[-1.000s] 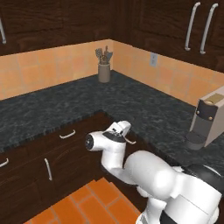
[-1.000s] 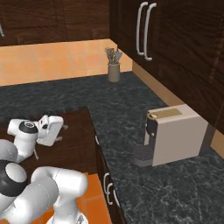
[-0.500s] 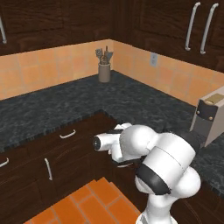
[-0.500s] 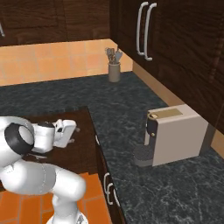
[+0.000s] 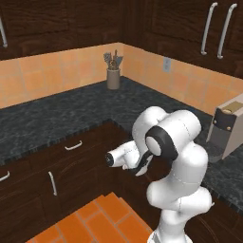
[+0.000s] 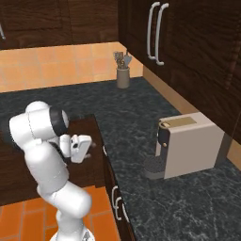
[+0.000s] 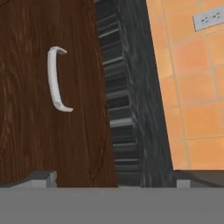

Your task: Take a straw from the drawer in front and place it inside the glass cup on the dining counter.

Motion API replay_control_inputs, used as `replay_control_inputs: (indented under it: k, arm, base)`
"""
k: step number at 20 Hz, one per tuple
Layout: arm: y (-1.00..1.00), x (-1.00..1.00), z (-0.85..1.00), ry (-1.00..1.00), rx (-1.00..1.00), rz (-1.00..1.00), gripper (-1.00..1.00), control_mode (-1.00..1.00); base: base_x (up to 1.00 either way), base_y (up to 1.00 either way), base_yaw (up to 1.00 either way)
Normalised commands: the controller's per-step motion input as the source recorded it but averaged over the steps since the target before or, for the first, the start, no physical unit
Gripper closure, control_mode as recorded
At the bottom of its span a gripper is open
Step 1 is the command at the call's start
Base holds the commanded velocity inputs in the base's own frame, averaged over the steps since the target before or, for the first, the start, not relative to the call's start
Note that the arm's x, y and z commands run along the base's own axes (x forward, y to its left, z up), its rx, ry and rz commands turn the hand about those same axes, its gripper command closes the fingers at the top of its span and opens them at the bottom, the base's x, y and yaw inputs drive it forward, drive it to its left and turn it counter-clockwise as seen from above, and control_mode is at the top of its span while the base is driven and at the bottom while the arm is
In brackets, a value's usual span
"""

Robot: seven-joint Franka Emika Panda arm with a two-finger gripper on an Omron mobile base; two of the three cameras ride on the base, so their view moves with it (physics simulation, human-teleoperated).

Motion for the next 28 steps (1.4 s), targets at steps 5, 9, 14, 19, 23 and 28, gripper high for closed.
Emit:
replay_control_inputs:
  k: [5, 9, 14, 19, 23, 28]
  arm:
    - [-0.16, 0.22, -0.33, 0.0, -0.1, -0.05, -1.0, -1.0]
    - [-0.12, 0.49, -0.3, 0.0, -0.06, -0.03, -1.0, -1.0]
    - [-0.15, 0.55, -0.25, 0.0, -0.04, -0.02, -1.0, -1.0]
    - [-0.18, 0.54, -0.27, 0.0, -0.01, 0.0, -1.0, -1.0]
    - [-0.23, 0.53, -0.29, 0.02, 0.0, 0.0, -1.0, -1.0]
    - [-0.19, 0.4, -0.31, 0.03, 0.0, 0.0, -1.0, -1.0]
  base:
    - [0.0, 0.0, 0.0]
    - [0.0, 0.0, 0.0]
    - [0.0, 0.0, 0.0]
    - [0.0, 0.0, 0.0]
    - [0.0, 0.0, 0.0]
    - [0.0, 0.0, 0.0]
